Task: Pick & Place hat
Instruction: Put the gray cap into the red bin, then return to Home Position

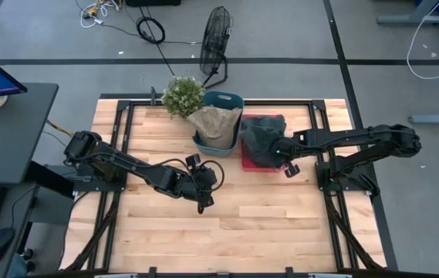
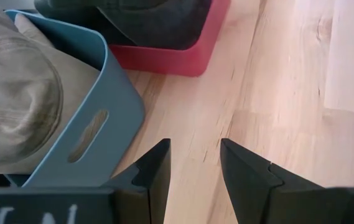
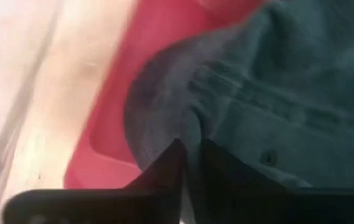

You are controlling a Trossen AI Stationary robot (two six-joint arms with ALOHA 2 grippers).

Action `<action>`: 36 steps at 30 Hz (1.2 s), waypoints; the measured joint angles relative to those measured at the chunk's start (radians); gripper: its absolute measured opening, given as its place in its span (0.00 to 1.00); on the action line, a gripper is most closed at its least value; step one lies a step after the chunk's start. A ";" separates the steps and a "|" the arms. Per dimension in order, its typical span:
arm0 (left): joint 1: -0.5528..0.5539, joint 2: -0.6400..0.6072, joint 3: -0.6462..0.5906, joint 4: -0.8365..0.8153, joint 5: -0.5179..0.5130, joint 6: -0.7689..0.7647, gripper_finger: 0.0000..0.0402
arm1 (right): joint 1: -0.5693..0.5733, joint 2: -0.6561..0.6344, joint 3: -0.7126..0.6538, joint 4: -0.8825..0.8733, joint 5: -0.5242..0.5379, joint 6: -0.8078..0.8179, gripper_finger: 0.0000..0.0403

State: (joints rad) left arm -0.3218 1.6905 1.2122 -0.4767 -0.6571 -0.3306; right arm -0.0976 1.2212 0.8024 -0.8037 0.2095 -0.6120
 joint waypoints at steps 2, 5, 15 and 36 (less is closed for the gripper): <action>0.000 -0.001 0.000 0.000 0.000 -0.007 0.35 | 0.000 -0.003 0.000 -0.001 0.036 0.074 0.17; 0.000 -0.015 0.000 -0.007 0.000 -0.006 0.35 | 0.001 -0.003 0.000 -0.013 0.043 0.161 0.26; -0.038 -0.136 0.000 -0.087 -0.047 -0.079 0.35 | 0.092 -0.006 0.120 -0.158 0.034 0.360 0.41; -0.042 -0.730 -0.204 -0.184 -0.073 -0.132 0.35 | 0.283 -0.368 0.296 0.059 -0.184 0.571 0.40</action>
State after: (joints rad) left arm -0.3641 0.9608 1.0086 -0.6609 -0.7300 -0.4630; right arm 0.1850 0.8529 1.0988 -0.7445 0.0257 -0.0415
